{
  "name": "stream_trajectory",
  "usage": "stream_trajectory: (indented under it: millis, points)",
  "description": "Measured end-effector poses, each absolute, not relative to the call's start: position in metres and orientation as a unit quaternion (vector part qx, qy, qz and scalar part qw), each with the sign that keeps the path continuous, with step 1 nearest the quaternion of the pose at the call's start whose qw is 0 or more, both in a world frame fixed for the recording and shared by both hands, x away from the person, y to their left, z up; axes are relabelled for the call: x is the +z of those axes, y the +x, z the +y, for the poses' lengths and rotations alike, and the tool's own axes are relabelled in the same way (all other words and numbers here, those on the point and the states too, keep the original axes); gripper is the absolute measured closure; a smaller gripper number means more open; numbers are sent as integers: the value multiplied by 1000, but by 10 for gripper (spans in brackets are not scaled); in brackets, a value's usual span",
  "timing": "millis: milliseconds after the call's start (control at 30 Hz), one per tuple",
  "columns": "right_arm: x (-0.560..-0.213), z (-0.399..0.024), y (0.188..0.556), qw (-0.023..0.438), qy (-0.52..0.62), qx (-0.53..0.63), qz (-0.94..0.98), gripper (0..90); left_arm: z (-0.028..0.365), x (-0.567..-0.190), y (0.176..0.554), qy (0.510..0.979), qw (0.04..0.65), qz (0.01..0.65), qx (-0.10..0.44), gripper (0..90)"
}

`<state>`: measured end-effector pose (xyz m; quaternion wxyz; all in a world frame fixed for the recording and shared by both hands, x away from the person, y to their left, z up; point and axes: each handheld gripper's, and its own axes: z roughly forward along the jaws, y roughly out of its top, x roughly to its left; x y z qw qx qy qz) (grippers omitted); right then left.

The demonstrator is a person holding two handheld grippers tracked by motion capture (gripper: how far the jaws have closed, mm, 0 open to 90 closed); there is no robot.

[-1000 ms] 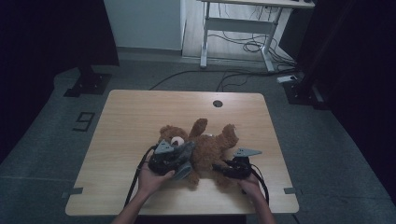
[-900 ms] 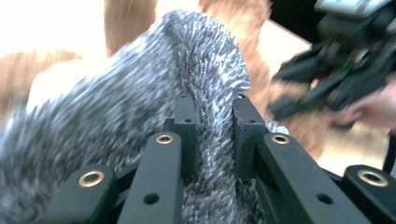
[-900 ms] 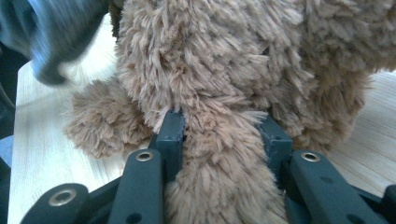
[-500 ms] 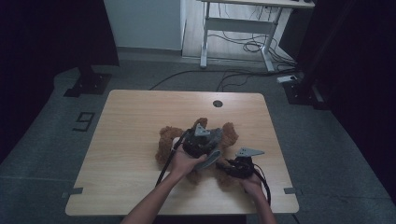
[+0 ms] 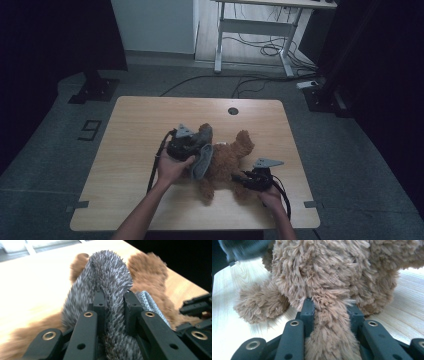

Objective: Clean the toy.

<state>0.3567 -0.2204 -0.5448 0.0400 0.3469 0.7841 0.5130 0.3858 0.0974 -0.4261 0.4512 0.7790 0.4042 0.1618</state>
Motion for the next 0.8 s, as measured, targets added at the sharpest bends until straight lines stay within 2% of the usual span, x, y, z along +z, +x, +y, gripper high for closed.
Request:
stream_trajectory:
  millis: [200, 333, 667, 800]
  points:
    - [-545, -221, 357, 38, 348, 514, 783, 671, 133, -429, 388, 765, 440, 434, 180, 755]
    - [-546, -221, 357, 35, 348, 515, 782, 671, 153, -448, 389, 760, 427, 457, 176, 757]
    - [-546, -221, 358, 34, 350, 515, 782, 670, 180, -479, 385, 741, 433, 489, 155, 763]
    - [-546, -222, 358, 35, 352, 515, 781, 670, 189, -488, 384, 742, 414, 502, 160, 764]
